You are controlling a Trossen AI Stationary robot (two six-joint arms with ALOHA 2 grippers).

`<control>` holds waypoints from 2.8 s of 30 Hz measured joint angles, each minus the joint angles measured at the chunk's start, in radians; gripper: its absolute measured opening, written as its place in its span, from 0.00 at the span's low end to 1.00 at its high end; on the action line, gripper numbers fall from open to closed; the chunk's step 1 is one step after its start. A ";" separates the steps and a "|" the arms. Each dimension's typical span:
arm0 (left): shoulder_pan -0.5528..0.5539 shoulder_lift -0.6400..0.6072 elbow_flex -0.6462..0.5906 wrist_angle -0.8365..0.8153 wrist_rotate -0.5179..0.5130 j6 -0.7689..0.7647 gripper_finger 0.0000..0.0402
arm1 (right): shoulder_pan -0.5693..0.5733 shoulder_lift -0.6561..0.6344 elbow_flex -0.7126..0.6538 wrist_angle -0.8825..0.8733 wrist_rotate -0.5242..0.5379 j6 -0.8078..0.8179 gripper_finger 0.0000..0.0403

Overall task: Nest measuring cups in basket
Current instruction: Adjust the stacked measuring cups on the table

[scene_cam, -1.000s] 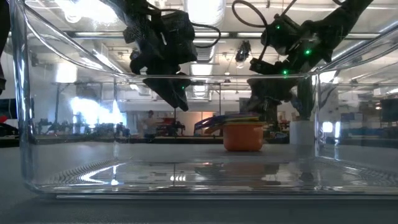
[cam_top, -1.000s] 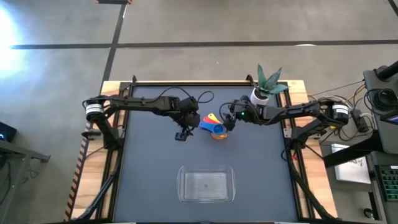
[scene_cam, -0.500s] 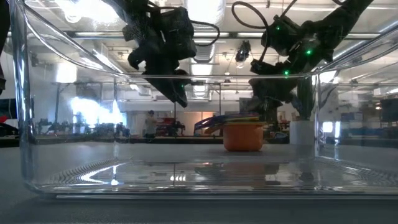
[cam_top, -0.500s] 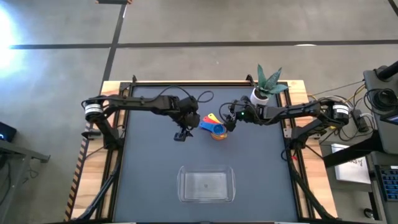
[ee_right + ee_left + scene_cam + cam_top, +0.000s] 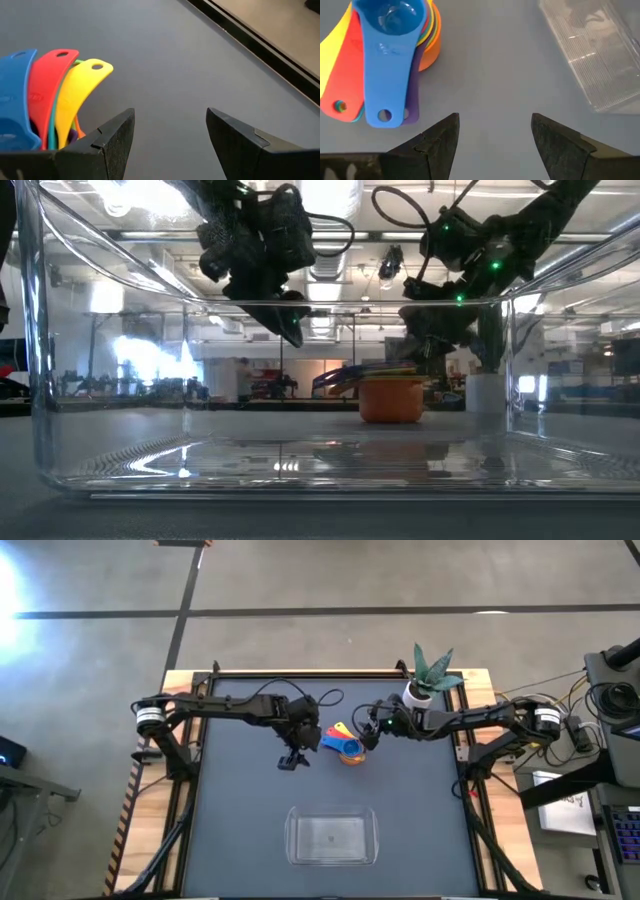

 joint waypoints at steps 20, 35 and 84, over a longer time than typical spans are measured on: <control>0.002 0.002 -0.102 0.195 0.048 -0.017 0.58 | 0.000 0.096 0.000 0.015 -0.006 0.002 0.59; 0.002 0.002 -0.107 0.248 0.084 -0.006 0.58 | 0.000 0.154 0.072 0.005 -0.053 -0.024 0.59; 0.018 0.356 0.208 0.063 0.097 0.070 0.57 | 0.002 0.151 0.085 0.005 -0.208 -0.027 0.59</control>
